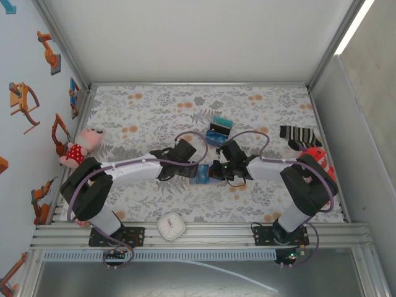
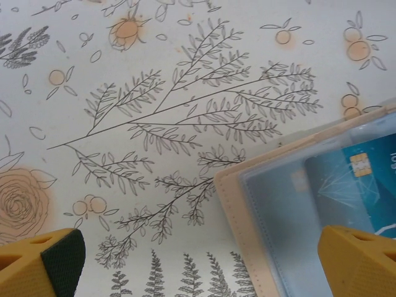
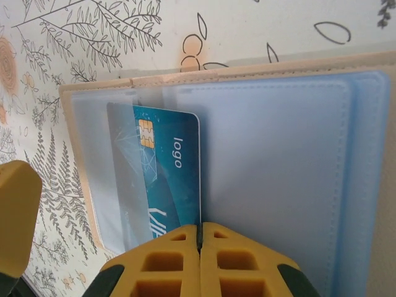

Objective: Take the credit cards out of the card holder

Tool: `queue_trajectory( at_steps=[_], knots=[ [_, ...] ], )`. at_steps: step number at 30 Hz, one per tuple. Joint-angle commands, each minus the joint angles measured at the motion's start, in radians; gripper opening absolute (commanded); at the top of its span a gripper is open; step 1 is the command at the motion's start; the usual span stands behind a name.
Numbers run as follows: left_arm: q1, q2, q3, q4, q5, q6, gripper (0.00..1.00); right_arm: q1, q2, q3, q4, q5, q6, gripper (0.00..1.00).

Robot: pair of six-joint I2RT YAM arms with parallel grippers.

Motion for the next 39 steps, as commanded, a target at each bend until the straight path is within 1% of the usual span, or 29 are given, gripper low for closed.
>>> queue_trajectory(
  at_steps=[1, 9, 15, 20, 22, 25, 29, 35, 39],
  knots=[
    [-0.013, 0.043, 0.030, 0.006, 0.011, 0.031, 0.97, -0.006, -0.032, 0.021, -0.020, 0.012, -0.014, 0.00],
    [-0.036, 0.120, 0.051, -0.014, -0.005, 0.052, 0.97, -0.010, -0.040, 0.025, -0.022, 0.009, -0.014, 0.00],
    [-0.039, 0.144, 0.053, -0.028, -0.009, 0.055, 0.97, -0.024, -0.057, 0.016, -0.024, 0.013, -0.014, 0.00],
    [-0.040, 0.153, 0.051, -0.034, -0.012, 0.054, 0.97, -0.035, -0.071, -0.003, 0.016, -0.023, 0.000, 0.00],
    [-0.040, 0.155, 0.048, -0.036, -0.012, 0.052, 0.97, -0.041, -0.071, -0.024, 0.073, -0.055, 0.022, 0.07],
    [-0.041, 0.157, 0.044, -0.040, -0.013, 0.049, 0.97, -0.049, -0.057, -0.058, 0.174, -0.101, 0.061, 0.12],
    [-0.041, 0.157, 0.039, -0.040, -0.012, 0.044, 0.97, -0.052, -0.028, -0.087, 0.275, -0.139, 0.099, 0.14],
    [-0.042, 0.157, 0.038, -0.040, -0.014, 0.038, 0.97, -0.052, 0.015, -0.086, 0.312, -0.158, 0.104, 0.21],
    [-0.043, 0.157, 0.038, -0.040, -0.013, 0.036, 0.97, -0.052, 0.037, -0.089, 0.341, -0.169, 0.111, 0.22]
  ],
)
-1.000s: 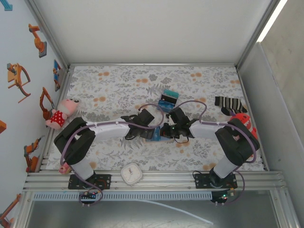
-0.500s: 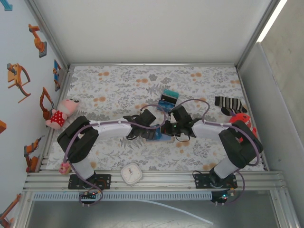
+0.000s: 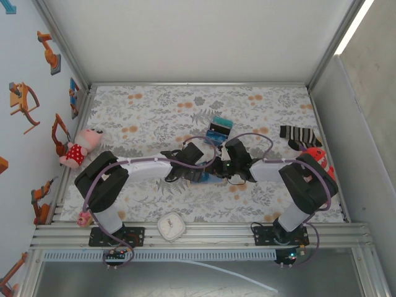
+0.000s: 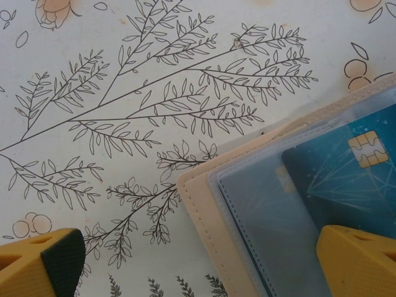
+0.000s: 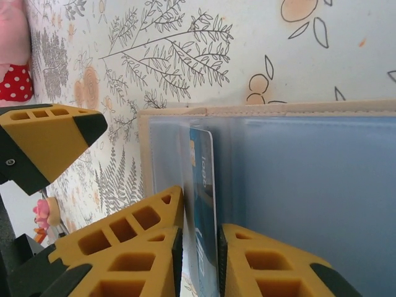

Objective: Take the credit cards out of the card holder

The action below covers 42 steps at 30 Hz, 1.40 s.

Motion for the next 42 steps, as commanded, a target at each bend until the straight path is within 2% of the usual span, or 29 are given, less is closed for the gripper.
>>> queue_trajectory(
  at_steps=[1, 9, 26, 34, 42],
  knots=[
    [-0.006, 0.027, -0.004, -0.051, -0.008, 0.005, 0.97, -0.004, 0.022, -0.012, 0.063, -0.025, 0.014, 0.21],
    [-0.007, 0.011, -0.005, -0.046, -0.016, 0.000, 0.97, -0.004, 0.002, -0.007, 0.002, 0.021, -0.017, 0.00],
    [-0.009, -0.179, -0.040, -0.032, -0.095, -0.024, 0.97, -0.004, -0.205, 0.053, -0.342, 0.199, -0.152, 0.00],
    [-0.006, -0.321, -0.073, -0.036, -0.195, -0.058, 0.97, -0.003, -0.282, 0.126, -0.523, 0.300, -0.256, 0.00],
    [0.016, -0.507, -0.162, -0.007, -0.313, -0.123, 0.97, -0.004, -0.309, 0.198, -0.612, 0.372, -0.342, 0.00]
  ],
)
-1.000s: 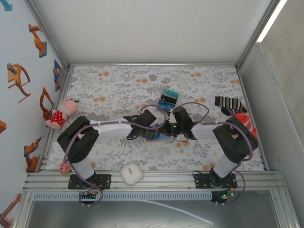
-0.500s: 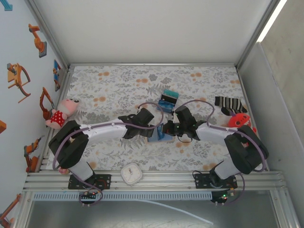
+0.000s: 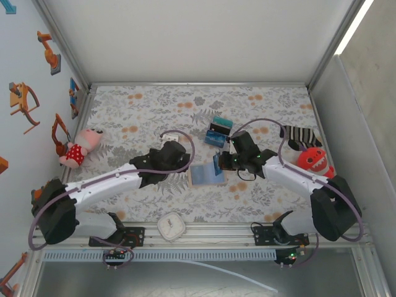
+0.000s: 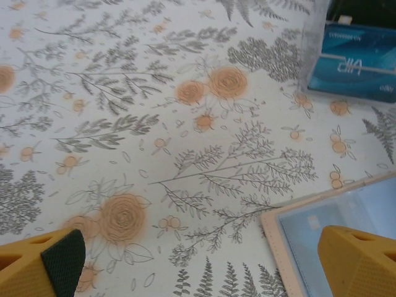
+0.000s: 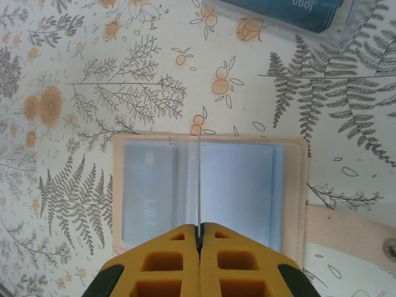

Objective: Take the credit cards out of the card holder

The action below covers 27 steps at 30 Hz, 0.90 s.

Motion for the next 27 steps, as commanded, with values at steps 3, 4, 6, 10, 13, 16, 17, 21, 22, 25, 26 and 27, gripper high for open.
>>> queue_trajectory(
  at_steps=[3, 4, 6, 10, 13, 16, 17, 21, 22, 25, 26, 27],
  knots=[
    [0.040, -0.140, -0.085, 0.038, -0.082, -0.065, 0.97, -0.003, -0.011, 0.086, -0.091, 0.075, -0.092, 0.00],
    [0.052, -0.166, -0.104, 0.049, -0.082, -0.073, 0.97, -0.004, -0.003, 0.102, -0.099, 0.081, -0.101, 0.00],
    [0.076, -0.215, -0.138, 0.063, -0.082, -0.099, 0.97, -0.005, 0.018, 0.134, -0.108, 0.086, -0.118, 0.00],
    [0.125, -0.308, -0.203, 0.077, -0.069, -0.150, 0.97, -0.006, 0.071, 0.198, -0.121, 0.083, -0.173, 0.00],
    [0.136, -0.350, -0.229, 0.084, -0.067, -0.155, 0.97, -0.011, 0.108, 0.253, -0.139, 0.091, -0.235, 0.00],
    [0.140, -0.370, -0.235, 0.083, -0.069, -0.153, 0.97, -0.015, 0.150, 0.321, -0.162, 0.111, -0.328, 0.00],
    [0.142, -0.372, -0.235, 0.083, -0.070, -0.151, 0.97, -0.016, 0.163, 0.342, -0.165, 0.118, -0.365, 0.00],
    [0.144, -0.365, -0.230, 0.085, -0.070, -0.145, 0.97, -0.028, 0.218, 0.421, -0.179, 0.147, -0.521, 0.00],
    [0.143, -0.364, -0.228, 0.083, -0.069, -0.144, 0.97, -0.034, 0.230, 0.441, -0.185, 0.151, -0.553, 0.00],
    [0.144, -0.360, -0.225, 0.082, -0.069, -0.143, 0.97, -0.057, 0.267, 0.492, -0.196, 0.149, -0.659, 0.00],
    [0.146, -0.360, -0.226, 0.081, -0.070, -0.143, 0.97, -0.068, 0.280, 0.505, -0.195, 0.142, -0.690, 0.00],
    [0.145, -0.360, -0.225, 0.082, -0.069, -0.141, 0.97, -0.080, 0.294, 0.520, -0.194, 0.129, -0.718, 0.00]
  ],
)
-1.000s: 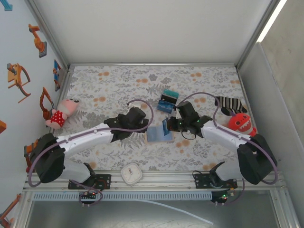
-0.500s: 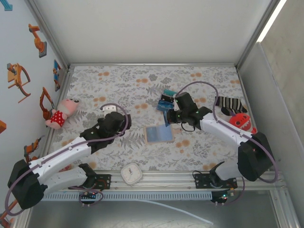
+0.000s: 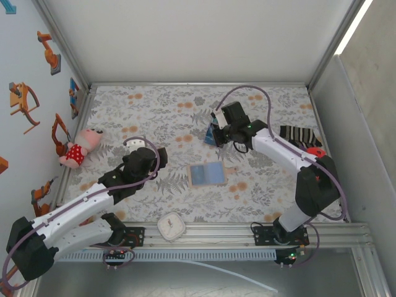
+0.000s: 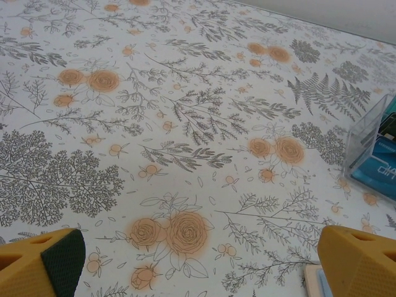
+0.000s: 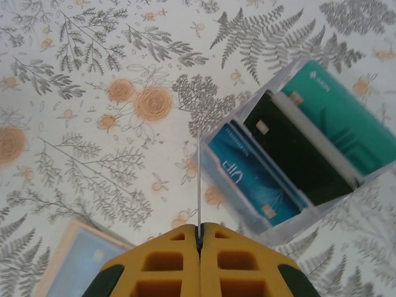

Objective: Take the credit cards out of the card holder

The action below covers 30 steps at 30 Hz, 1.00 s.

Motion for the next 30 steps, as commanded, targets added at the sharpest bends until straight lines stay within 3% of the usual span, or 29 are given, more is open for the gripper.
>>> queue_trajectory(
  at_steps=[1, 12, 30],
  knots=[
    [0.005, -0.001, 0.002, 0.009, -0.012, -0.008, 0.97, -0.039, 0.038, 0.060, -0.032, -0.014, -0.187, 0.00],
    [0.009, -0.003, 0.004, -0.014, -0.025, -0.011, 0.97, -0.104, 0.137, 0.160, -0.039, -0.176, -0.409, 0.00],
    [0.013, -0.002, 0.008, -0.025, -0.030, -0.008, 0.97, -0.124, 0.259, 0.210, -0.111, -0.146, -0.481, 0.00]
  ],
)
